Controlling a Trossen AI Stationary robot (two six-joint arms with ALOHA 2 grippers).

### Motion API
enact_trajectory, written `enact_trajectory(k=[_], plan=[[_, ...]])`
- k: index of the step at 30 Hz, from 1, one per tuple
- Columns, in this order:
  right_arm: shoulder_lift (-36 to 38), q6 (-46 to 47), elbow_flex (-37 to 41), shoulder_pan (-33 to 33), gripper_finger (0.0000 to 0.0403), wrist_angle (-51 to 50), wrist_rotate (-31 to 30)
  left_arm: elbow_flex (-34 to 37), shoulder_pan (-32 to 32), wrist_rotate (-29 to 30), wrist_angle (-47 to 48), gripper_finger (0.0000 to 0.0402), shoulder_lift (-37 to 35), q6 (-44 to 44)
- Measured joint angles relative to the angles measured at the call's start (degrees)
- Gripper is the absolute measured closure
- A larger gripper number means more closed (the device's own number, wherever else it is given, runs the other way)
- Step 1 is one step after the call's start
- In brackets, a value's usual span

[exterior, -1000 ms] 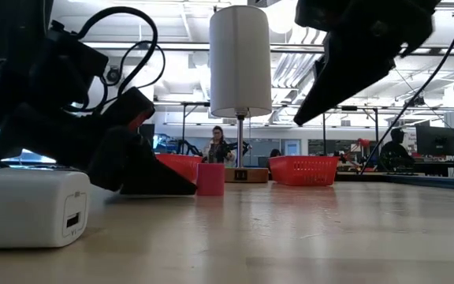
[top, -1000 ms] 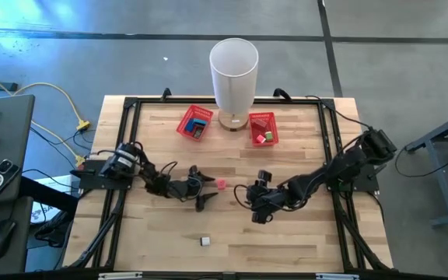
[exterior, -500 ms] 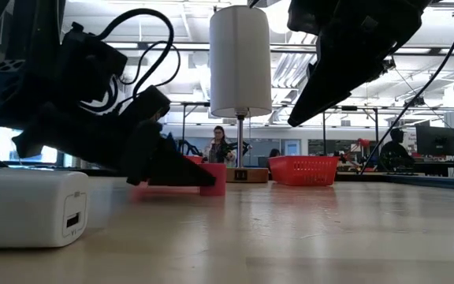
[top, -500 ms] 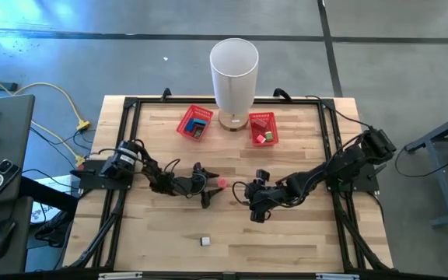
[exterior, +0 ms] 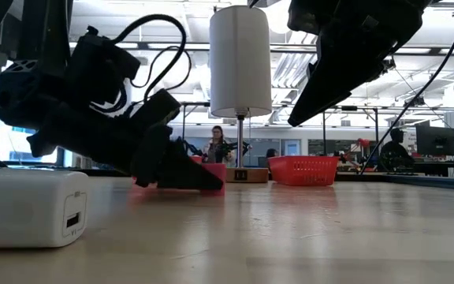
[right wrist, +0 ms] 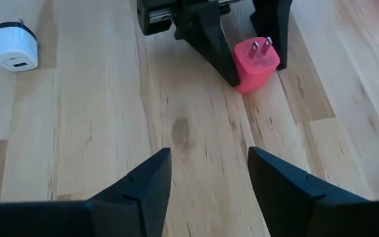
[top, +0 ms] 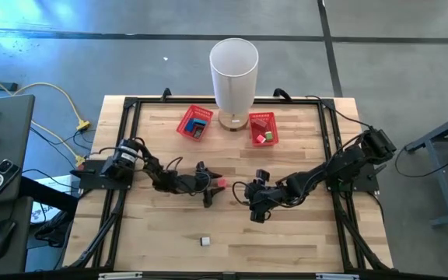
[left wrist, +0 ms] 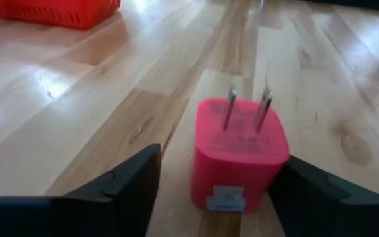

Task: Sort adapters and digital timers
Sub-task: Put the pink charger adapter into the right red bin

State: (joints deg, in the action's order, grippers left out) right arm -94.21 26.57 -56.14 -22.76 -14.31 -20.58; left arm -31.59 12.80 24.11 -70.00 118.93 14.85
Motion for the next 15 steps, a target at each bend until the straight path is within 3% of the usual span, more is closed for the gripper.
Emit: enact_trajectory(k=[9, 15], plan=[[0.0, 0.0, 0.0, 0.0, 0.0214, 0.0, 0.0, 0.0, 0.0, 0.0, 0.6, 0.0258, -0.1, 0.2], [0.0, 0.1, 0.0, 0.0, 0.0214, 0.0, 0.0, -0.1, 0.0, -0.6, 0.5, 0.0264, -0.1, 4.5]])
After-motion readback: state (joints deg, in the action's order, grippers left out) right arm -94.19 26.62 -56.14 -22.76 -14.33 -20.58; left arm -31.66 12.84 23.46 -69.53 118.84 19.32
